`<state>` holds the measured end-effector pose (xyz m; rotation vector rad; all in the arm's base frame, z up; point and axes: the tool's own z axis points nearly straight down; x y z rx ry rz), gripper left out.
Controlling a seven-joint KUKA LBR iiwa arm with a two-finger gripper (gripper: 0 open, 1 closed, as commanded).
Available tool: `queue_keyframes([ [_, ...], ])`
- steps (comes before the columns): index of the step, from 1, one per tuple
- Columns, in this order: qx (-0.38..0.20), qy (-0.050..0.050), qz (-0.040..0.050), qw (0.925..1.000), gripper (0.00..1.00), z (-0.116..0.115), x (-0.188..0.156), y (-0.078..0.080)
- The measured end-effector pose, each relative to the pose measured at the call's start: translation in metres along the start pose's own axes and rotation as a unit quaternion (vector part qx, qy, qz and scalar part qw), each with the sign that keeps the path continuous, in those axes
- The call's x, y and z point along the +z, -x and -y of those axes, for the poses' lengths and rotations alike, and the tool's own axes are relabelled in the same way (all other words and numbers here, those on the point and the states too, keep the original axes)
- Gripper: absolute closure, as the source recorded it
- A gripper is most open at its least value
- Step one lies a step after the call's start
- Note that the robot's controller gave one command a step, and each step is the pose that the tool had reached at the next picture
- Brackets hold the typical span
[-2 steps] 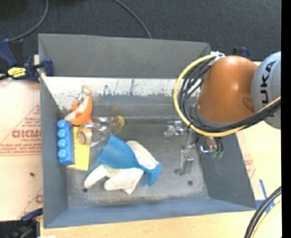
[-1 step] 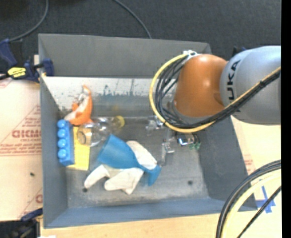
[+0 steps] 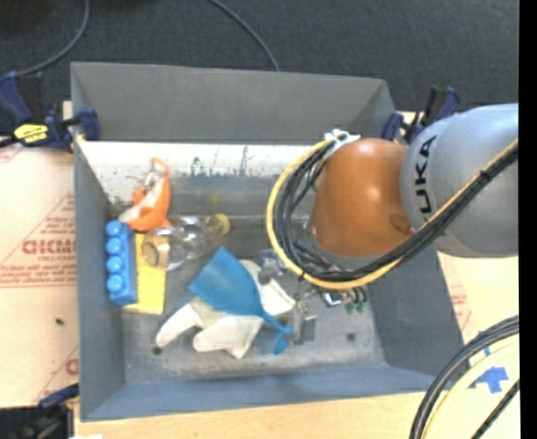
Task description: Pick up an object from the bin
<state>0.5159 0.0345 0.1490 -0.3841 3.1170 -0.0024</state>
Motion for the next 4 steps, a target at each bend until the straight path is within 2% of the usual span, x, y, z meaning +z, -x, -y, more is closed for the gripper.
queue_keyframes([
  [1, -0.045, -0.003, 0.0092, 0.9989, 1.0, -0.049, 0.072, 0.033],
  [2, -0.046, -0.002, 0.0081, 0.9989, 0.0, -0.049, 0.074, 0.032],
  [3, -0.046, -0.002, 0.0081, 0.9989, 0.0, -0.049, 0.074, 0.032],
  [4, -0.04, -0.003, 0.0114, 0.9991, 0.0, -0.044, 0.047, 0.04],
])
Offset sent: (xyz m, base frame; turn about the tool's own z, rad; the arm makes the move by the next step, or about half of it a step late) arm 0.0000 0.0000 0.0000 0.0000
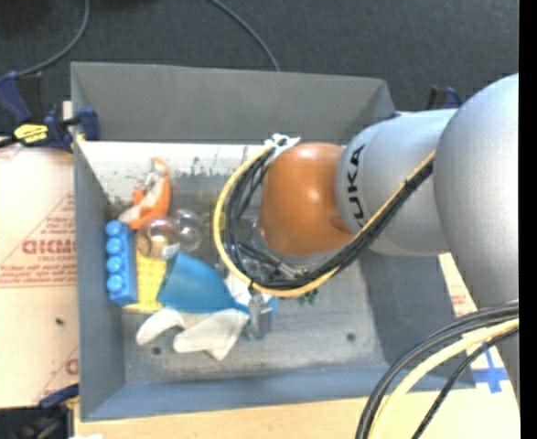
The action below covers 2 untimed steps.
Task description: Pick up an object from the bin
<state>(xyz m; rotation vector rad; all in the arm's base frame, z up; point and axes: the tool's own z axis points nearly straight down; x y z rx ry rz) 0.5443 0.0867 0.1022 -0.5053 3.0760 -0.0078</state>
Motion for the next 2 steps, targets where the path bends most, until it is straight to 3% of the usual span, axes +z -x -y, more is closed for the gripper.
queue_keyframes([
  [1, -0.001, 0.0, -0.0005, 1.0, 0.0, -0.001, 0.001, 0.0],
  [2, 0.083, 0.0, 0.0005, 0.9966, 0.0, -0.017, -0.052, 0.009],
])
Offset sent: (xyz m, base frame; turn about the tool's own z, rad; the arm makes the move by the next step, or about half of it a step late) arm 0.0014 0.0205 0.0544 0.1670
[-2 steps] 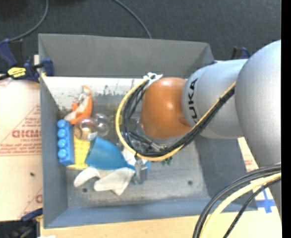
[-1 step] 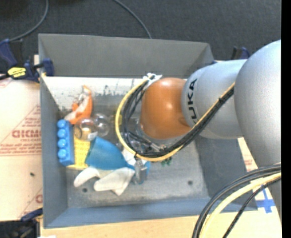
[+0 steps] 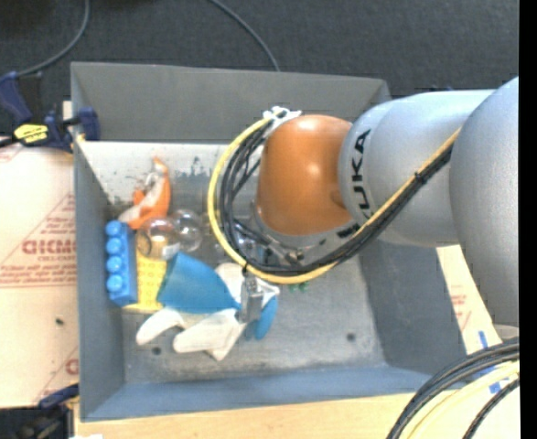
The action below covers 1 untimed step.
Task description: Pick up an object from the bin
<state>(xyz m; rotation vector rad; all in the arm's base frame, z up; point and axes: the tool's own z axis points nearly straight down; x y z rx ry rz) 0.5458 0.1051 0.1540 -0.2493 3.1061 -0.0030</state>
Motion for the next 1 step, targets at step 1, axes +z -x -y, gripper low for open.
queue_keyframes([
  [1, -0.05, 0.0, 0.0037, 0.9987, 1.0, 0.0112, 0.0767, 0.0186],
])
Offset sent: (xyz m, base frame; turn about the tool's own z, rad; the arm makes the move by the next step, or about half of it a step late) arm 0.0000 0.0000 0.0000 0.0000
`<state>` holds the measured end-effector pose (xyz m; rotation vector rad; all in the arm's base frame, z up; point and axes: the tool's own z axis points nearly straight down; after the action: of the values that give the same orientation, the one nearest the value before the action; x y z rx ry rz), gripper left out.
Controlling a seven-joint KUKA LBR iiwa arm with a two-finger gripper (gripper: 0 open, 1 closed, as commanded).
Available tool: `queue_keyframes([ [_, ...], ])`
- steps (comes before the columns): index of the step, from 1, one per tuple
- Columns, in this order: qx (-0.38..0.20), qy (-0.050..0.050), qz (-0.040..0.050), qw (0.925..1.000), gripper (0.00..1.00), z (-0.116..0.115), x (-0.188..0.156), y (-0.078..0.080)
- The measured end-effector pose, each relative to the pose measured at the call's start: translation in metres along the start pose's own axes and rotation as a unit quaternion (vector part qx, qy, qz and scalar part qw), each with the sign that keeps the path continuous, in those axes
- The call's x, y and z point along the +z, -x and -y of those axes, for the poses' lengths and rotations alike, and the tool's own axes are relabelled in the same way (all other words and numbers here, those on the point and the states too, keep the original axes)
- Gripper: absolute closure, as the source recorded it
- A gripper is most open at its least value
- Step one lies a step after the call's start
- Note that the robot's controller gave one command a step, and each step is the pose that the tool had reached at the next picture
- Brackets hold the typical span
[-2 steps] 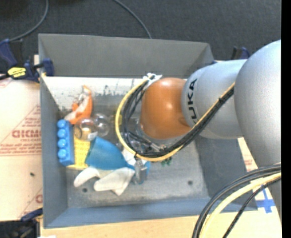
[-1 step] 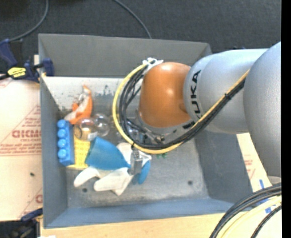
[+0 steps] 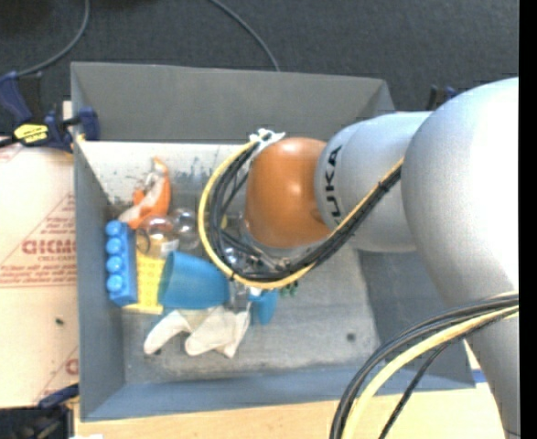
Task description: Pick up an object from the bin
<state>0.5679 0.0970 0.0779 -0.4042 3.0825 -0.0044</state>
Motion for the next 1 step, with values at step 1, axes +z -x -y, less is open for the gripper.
queue_keyframes([
  [1, 0.0, 0.0, 0.0, 1.0, 1.0, 0.0, 0.0, 0.0],
])
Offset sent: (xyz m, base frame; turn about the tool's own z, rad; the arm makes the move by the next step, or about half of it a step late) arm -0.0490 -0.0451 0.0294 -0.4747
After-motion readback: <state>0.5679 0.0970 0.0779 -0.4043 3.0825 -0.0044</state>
